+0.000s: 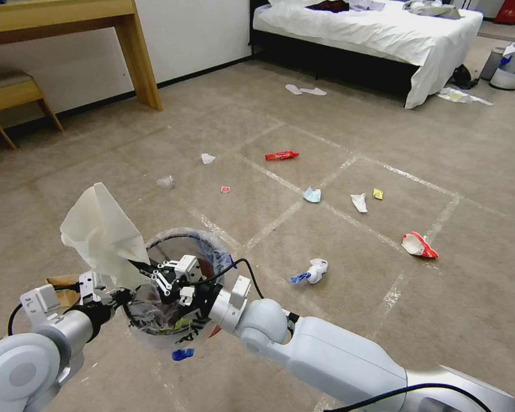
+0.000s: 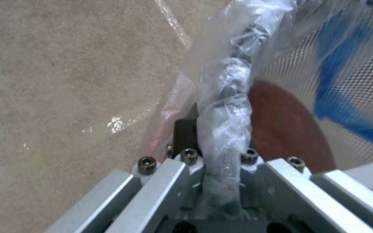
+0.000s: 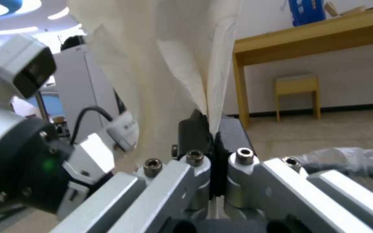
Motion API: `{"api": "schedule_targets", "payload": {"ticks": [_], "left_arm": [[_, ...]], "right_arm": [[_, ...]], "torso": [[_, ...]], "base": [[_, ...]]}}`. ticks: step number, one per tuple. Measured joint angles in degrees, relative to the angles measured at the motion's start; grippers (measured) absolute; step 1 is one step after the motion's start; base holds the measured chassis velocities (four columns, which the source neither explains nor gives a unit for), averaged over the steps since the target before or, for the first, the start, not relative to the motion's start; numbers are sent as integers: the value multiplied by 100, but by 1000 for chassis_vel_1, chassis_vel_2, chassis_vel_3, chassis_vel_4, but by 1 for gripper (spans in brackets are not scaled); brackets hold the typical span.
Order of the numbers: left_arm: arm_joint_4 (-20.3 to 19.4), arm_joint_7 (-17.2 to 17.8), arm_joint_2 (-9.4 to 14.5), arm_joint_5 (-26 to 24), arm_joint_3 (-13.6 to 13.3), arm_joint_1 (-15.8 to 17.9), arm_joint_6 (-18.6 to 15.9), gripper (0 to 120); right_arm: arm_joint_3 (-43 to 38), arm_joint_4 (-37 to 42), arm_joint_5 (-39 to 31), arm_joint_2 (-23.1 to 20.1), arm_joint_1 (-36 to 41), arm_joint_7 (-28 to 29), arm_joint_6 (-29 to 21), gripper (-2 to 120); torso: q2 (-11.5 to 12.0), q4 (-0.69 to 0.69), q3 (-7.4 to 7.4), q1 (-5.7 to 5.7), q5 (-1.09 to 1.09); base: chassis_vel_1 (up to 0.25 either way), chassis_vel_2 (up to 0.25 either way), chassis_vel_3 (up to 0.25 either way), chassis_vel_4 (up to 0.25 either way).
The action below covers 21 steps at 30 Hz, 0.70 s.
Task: Pick up the trash bin and place the garbage on the floor into it.
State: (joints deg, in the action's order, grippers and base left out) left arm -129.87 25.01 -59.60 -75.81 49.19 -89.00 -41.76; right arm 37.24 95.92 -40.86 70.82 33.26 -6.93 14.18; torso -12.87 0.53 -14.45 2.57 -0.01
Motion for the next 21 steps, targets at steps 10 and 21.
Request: {"api": "schedule_targets", "payload": {"ticks": [10, 21], "left_arm": [[75, -5, 12, -1, 11, 26, 24, 1], [141, -15, -2, 9, -11, 63, 26, 1]], "right_arm": [[-67, -106, 63, -132, 16, -84, 62, 0], [-140, -118, 133, -382, 82, -176, 103, 0]], "torso": [[0, 0, 0, 0, 0], [0, 0, 0, 0, 1]], "base": [[0, 0, 0, 0], [0, 0, 0, 0]]}}
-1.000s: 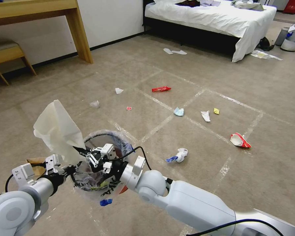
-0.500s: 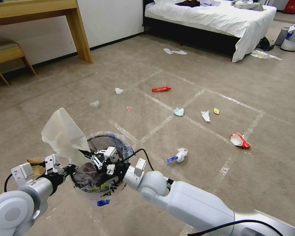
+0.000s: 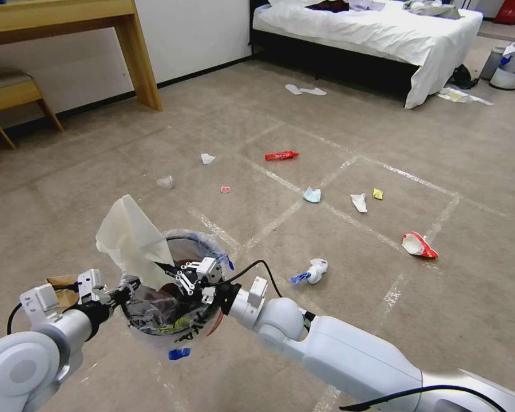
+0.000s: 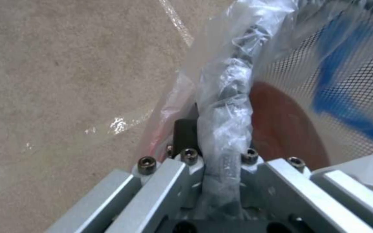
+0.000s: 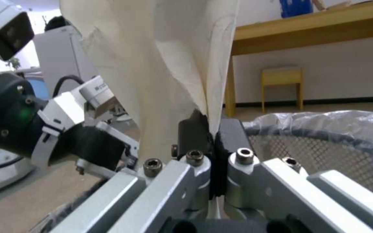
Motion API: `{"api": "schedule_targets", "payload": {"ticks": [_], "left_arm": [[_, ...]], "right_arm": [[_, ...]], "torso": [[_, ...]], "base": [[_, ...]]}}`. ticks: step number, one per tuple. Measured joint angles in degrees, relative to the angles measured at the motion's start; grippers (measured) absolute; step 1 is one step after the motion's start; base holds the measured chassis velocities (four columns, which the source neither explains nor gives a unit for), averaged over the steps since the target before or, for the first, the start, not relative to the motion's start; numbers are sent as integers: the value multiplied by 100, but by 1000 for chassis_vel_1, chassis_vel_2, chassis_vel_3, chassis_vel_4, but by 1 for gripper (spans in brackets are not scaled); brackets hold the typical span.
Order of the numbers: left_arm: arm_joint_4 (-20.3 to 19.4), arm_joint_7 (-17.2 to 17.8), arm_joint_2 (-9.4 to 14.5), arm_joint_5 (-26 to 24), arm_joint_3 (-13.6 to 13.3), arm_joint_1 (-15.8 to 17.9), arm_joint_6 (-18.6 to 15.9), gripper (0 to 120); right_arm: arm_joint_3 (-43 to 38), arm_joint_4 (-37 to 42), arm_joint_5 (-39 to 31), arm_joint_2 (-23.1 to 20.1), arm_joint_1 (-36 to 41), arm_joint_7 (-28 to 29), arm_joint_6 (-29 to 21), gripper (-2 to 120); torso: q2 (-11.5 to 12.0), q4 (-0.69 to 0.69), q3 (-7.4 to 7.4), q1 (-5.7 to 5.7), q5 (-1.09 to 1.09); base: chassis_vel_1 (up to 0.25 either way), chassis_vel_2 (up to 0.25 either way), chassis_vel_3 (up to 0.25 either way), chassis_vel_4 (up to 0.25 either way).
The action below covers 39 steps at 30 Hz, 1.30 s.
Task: Pick up the trash bin and place the garbage on the floor into it.
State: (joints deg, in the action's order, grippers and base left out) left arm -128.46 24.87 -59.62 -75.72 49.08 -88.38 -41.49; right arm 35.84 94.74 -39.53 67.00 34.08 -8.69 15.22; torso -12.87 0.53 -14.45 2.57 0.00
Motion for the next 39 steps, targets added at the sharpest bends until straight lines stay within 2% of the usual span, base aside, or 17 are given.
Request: {"api": "schedule_targets", "payload": {"ticks": [12, 22, 39], "left_arm": [[23, -12, -4, 1, 1, 11, 5, 1], [37, -6, 10, 1, 1, 52, 18, 1], [75, 18, -24, 36, 7, 66, 22, 1]], "right_arm": [[57, 17, 60, -47, 29, -27, 4, 0], [117, 178, 95, -380, 80, -21, -2, 0], [100, 339, 62, -524, 52, 39, -30, 0]], "torso": [[0, 0, 0, 0, 0], [-1, 0, 0, 0, 0], [0, -2, 0, 0, -1]], "base": [[0, 0, 0, 0], [0, 0, 0, 0], [0, 0, 0, 0]]}}
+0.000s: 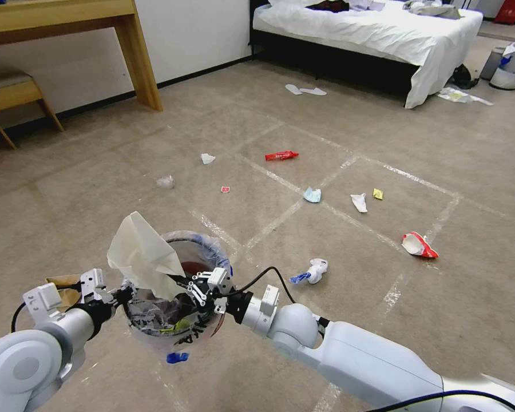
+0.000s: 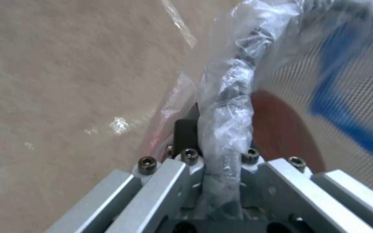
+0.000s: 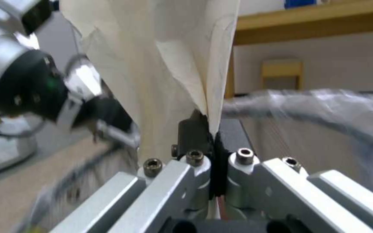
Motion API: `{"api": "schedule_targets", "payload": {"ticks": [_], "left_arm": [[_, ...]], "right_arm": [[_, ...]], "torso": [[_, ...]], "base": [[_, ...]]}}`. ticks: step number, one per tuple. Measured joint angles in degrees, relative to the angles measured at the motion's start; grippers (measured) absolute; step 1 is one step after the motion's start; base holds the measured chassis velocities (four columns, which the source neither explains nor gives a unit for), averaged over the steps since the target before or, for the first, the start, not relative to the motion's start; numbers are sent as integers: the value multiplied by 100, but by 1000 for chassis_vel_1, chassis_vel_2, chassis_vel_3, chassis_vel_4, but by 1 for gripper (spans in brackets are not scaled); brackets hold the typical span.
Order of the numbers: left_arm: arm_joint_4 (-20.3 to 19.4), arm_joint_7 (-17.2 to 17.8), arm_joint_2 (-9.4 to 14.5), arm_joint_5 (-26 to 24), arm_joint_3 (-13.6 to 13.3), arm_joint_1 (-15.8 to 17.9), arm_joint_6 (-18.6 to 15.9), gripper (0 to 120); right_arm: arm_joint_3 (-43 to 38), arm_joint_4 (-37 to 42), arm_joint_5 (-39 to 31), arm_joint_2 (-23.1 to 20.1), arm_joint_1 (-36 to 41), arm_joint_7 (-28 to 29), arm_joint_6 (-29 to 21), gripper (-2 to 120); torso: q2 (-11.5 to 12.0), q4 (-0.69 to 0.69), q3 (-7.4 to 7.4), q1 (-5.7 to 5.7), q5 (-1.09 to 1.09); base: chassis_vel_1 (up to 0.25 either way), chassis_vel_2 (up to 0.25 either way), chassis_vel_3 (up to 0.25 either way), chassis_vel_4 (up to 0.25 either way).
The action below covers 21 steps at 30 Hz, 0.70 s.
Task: Pick up the trash bin and place the garbage on the floor into it.
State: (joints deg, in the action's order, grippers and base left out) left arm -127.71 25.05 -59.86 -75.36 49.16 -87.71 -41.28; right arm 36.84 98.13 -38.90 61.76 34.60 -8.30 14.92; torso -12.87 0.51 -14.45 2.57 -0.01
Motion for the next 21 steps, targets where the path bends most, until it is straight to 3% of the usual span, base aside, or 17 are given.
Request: {"api": "schedule_targets", "payload": {"ticks": [4, 6, 10, 12, 21], "left_arm": [[7, 1, 0, 2, -1, 2, 12, 1], [9, 0, -2, 1, -8, 5, 12, 1], [9, -1, -2, 1, -14, 8, 12, 1], [9, -1, -2, 1, -21, 17, 12, 1], [5, -1, -4, 0, -28, 13, 12, 1]], "right_arm": [[0, 46, -7, -26, 1, 11, -6, 5], [0, 71, -7, -58, 10, 11, -13, 16], [-11, 83, -7, -76, 14, 11, -14, 25], [-31, 110, -11, -100, 15, 12, -17, 38], [-38, 139, -26, -112, 9, 12, -29, 68]], "torso": [[0, 1, 0, 0, 0], [0, 2, 0, 0, 0], [0, 1, 0, 0, 0], [0, 2, 0, 0, 0], [0, 2, 0, 0, 0]], "base": [[0, 0, 0, 0], [0, 0, 0, 0], [0, 0, 0, 0], [0, 0, 0, 0], [0, 0, 0, 0]]}}
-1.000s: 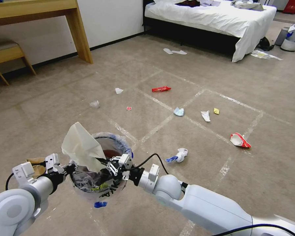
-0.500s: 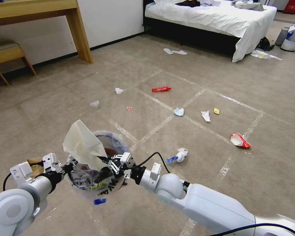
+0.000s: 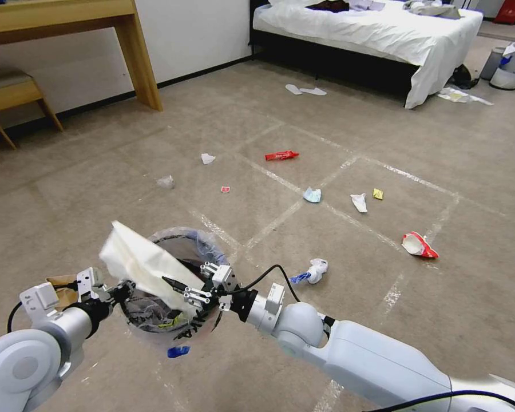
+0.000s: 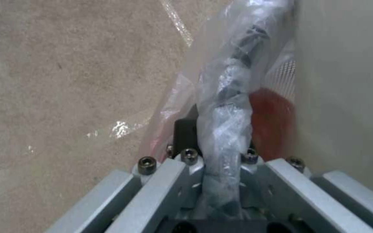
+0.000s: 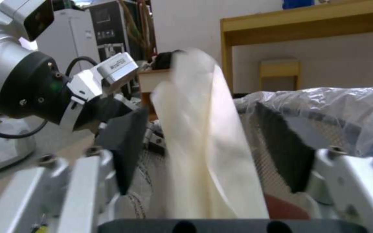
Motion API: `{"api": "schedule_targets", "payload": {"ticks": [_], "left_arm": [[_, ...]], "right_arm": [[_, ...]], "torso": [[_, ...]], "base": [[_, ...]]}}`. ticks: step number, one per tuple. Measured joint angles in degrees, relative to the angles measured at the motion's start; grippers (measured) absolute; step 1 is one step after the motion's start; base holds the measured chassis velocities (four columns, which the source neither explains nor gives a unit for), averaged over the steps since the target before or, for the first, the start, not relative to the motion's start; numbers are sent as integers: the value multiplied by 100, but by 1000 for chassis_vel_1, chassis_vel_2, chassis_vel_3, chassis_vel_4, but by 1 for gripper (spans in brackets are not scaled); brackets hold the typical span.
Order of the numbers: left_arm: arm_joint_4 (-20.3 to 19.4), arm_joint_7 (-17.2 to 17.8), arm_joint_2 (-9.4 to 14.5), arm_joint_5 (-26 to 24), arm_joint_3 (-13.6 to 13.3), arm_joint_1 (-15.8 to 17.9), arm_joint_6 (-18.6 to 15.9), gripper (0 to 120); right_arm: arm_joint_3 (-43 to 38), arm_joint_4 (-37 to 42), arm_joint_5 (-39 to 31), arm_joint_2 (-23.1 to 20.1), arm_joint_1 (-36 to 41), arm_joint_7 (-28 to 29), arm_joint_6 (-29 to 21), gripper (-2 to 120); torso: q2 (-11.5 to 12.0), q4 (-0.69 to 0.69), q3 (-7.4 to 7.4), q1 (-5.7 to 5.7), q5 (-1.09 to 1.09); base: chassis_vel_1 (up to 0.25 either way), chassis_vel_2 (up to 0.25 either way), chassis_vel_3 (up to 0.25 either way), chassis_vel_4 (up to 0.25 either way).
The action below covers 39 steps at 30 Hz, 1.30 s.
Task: Pick up the trash bin and place the garbage on the floor into it.
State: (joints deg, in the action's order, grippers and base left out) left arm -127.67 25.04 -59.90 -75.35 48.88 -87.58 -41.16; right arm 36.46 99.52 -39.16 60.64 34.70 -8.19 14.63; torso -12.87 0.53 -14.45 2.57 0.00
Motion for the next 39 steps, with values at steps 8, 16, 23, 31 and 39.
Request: {"api": "schedule_targets", "payload": {"ticks": [8, 16, 23, 31, 39], "left_arm": [[-21, -1, -2, -2, 9, -20, 0, 1], [-22, -5, -21, 7, 7, -26, 0, 1], [-21, -10, -32, 16, 5, -33, 0, 1], [7, -15, -56, 38, 0, -33, 0, 1], [42, -16, -70, 57, -5, -31, 0, 1]], "right_arm": [[8, 12, -2, 11, -5, -4, -1, 95], [-19, 52, -21, 48, -4, -5, 5, 99], [-86, 169, -76, 114, -29, -6, 17, 99], [-107, 320, -151, 195, -51, -21, 48, 99], [-147, 386, -164, 260, -77, -55, 110, 100]], "torso": [[0, 0, 0, 0, 0], [0, 0, 0, 0, 0], [0, 0, 0, 0, 0], [0, 0, 0, 0, 0], [0, 0, 0, 0, 0]], "base": [[0, 0, 0, 0], [0, 0, 0, 0], [0, 0, 0, 0], [0, 0, 0, 0], [0, 0, 0, 0]]}}
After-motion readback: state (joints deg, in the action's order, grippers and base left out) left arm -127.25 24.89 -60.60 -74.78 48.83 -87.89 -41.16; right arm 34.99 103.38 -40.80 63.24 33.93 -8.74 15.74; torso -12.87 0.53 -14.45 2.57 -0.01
